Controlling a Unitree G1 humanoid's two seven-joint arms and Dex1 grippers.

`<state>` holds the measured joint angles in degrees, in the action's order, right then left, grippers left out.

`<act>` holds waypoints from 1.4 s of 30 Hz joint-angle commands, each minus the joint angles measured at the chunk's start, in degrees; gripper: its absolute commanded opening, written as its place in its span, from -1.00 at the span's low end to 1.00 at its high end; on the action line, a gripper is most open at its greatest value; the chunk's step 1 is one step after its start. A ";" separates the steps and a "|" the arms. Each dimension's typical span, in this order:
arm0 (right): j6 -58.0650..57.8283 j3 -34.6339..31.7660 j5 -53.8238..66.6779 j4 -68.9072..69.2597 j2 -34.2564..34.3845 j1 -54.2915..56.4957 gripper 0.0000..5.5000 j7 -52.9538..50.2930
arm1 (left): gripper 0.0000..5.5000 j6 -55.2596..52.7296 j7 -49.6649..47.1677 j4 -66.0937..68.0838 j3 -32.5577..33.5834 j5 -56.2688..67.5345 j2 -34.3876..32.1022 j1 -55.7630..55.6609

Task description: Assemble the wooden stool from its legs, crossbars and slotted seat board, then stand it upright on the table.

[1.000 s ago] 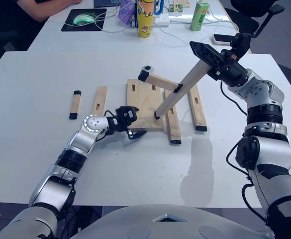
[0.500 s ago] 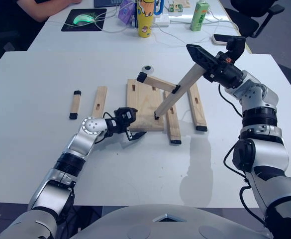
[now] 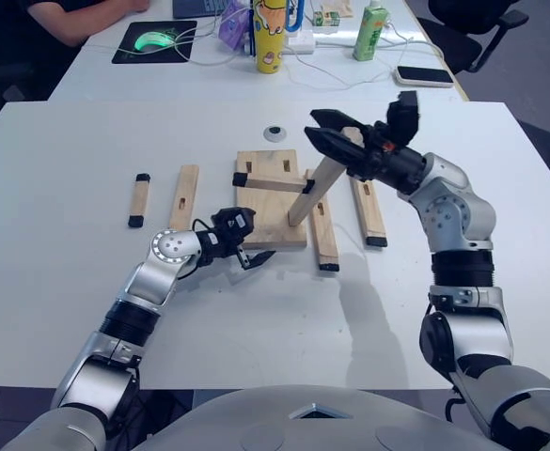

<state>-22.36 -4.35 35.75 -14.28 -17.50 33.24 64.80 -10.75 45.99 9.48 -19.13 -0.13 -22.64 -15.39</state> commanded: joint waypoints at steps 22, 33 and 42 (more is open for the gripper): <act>-7.93 -3.62 6.11 0.69 -2.84 -1.45 0.11 -1.61 | 0.96 -1.11 -2.86 9.07 -3.88 -3.61 3.33 2.81; -10.27 -6.28 6.77 3.79 -5.49 0.06 0.11 -3.21 | 0.96 0.92 -5.14 17.30 -3.53 -5.27 2.55 -2.48; -17.34 -20.68 22.30 0.92 -2.85 8.75 0.00 -14.92 | 0.96 -1.06 -4.61 17.93 -2.80 -4.69 2.36 -2.56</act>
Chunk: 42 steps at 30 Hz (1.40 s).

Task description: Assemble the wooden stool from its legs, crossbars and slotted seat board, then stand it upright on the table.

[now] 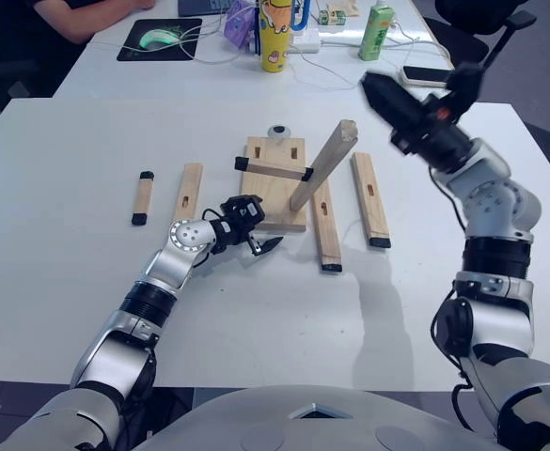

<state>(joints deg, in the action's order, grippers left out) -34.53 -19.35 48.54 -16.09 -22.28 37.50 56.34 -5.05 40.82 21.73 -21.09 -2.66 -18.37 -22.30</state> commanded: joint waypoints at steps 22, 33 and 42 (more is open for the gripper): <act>12.18 16.51 -15.09 0.31 11.52 -8.53 -1.00 -21.33 | 0.96 -12.53 -1.43 4.77 -0.18 -1.42 -0.08 5.46; 12.42 -2.01 -12.90 -5.39 3.95 -6.24 -1.00 -40.76 | 0.96 -12.43 -4.57 2.74 1.80 0.66 1.98 8.54; -5.32 18.26 -18.87 28.94 7.21 -37.05 -0.58 -45.25 | 0.96 -18.57 -9.02 -5.56 2.97 2.15 3.85 12.87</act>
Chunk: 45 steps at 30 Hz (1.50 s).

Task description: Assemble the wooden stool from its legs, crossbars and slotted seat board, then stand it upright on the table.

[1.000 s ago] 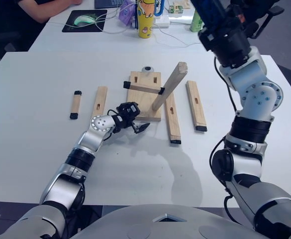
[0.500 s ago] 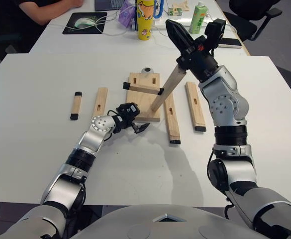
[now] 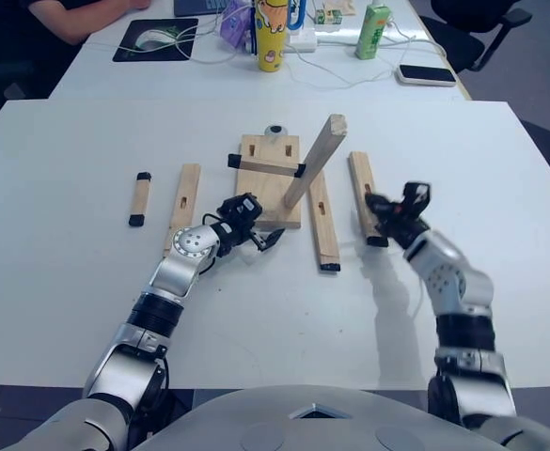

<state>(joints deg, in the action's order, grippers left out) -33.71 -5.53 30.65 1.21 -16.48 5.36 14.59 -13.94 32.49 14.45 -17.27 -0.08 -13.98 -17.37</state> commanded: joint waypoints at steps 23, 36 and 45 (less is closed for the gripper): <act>-27.44 15.15 -11.43 16.68 4.80 1.35 0.17 -14.06 | 0.96 -9.96 1.46 -9.00 -1.48 2.74 -1.04 9.87; -20.24 2.99 -15.09 18.84 13.58 4.43 -0.25 -19.40 | 0.96 -9.05 6.48 -15.88 -2.74 5.04 -3.70 11.57; -2.55 -12.80 -3.49 16.97 10.65 20.09 -0.25 -10.30 | 0.96 -9.95 9.18 -16.71 -0.85 7.63 -5.54 11.32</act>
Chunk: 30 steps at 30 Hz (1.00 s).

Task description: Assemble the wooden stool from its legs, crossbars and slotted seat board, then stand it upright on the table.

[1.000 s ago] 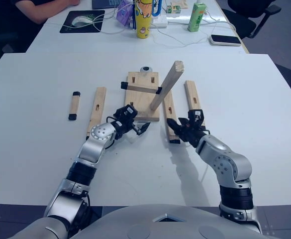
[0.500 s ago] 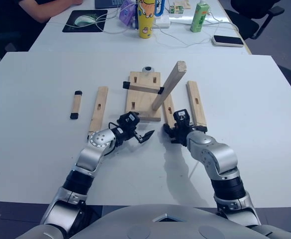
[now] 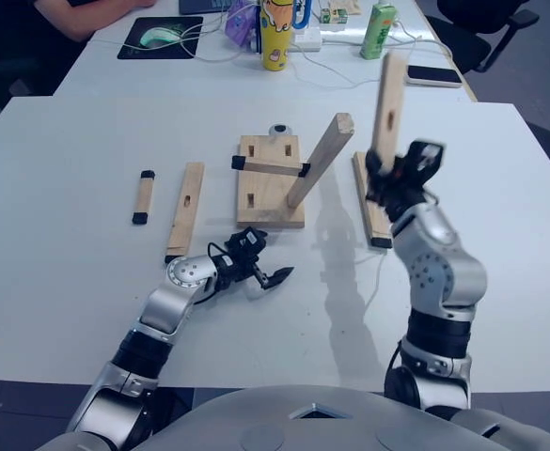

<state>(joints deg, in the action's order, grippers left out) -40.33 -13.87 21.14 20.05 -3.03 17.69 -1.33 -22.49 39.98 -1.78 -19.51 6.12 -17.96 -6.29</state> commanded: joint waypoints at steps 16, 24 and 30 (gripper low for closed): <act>-19.15 -1.29 46.77 1.29 -19.97 -0.06 -0.25 37.42 | 0.96 -28.35 11.71 -18.64 26.89 42.65 -9.79 -0.63; -18.81 7.26 43.70 0.55 -24.84 -8.68 -0.25 48.91 | 0.96 -36.70 1.61 -15.95 36.17 63.92 -9.58 -9.45; -19.18 9.52 44.15 -1.14 -26.90 -8.84 -0.25 55.02 | 0.96 -37.87 0.20 -13.43 33.48 64.88 -9.49 -10.06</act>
<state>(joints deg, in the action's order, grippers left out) -59.26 -5.25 64.58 18.96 -28.45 8.69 51.42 -59.64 40.70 -16.19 14.67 70.41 -27.50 -15.61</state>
